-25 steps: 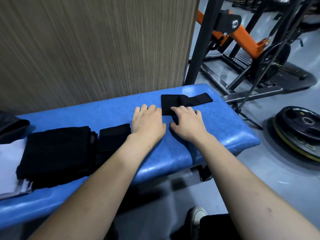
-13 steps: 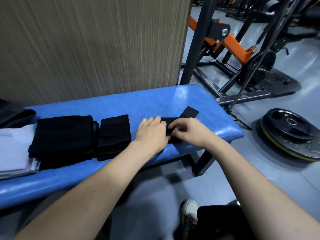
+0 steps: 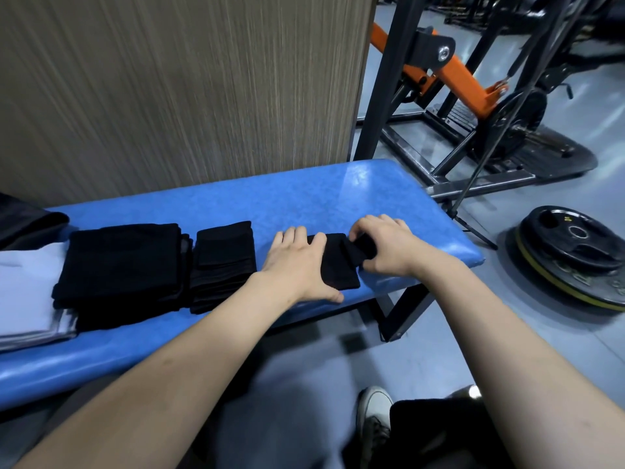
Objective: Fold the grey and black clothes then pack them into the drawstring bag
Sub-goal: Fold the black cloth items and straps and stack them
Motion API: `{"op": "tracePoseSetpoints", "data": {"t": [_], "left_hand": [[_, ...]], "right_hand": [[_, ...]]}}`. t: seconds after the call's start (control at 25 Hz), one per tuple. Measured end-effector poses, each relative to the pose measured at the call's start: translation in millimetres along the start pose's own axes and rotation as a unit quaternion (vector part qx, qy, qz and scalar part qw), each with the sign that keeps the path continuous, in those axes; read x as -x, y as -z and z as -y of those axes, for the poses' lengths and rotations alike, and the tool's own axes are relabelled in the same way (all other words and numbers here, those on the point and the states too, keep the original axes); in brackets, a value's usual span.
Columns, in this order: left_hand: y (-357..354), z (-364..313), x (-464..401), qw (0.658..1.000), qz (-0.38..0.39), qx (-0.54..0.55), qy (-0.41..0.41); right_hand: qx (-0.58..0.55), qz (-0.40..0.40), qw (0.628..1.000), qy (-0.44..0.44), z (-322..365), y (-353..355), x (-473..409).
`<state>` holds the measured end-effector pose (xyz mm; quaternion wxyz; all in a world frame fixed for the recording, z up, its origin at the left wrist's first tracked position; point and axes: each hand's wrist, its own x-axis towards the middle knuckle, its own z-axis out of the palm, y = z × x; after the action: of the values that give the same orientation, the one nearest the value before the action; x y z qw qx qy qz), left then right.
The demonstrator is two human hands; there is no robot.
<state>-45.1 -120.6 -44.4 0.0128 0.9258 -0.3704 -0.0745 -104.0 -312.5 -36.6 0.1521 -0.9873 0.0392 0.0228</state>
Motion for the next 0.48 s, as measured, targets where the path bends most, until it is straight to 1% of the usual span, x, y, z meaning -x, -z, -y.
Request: {"op": "tracePoseSetpoints", "data": {"t": [0.12, 0.24, 0.36, 0.48], "left_hand": [[1.8, 2.0, -0.8, 1.000, -0.008, 0.026, -0.012], [3.2, 2.6, -2.7, 0.999, -0.002, 0.046, -0.012], [7.1, 4.5, -3.3, 0.997, -0.003, 0.081, -0.010], [13.9, 13.1, -1.5, 0.989, -0.002, 0.149, -0.001]], "right_hand": [[-0.006, -0.002, 1.000, -0.024, -9.0, 7.5, 4.7], [0.015, 0.025, 0.999, -0.039, -11.0, 8.5, 9.5], [-0.028, 0.041, 0.998, -0.043, -10.5, 9.2, 12.2], [-0.075, 0.021, 0.996, -0.042, -7.8, 8.9, 12.6]]}}
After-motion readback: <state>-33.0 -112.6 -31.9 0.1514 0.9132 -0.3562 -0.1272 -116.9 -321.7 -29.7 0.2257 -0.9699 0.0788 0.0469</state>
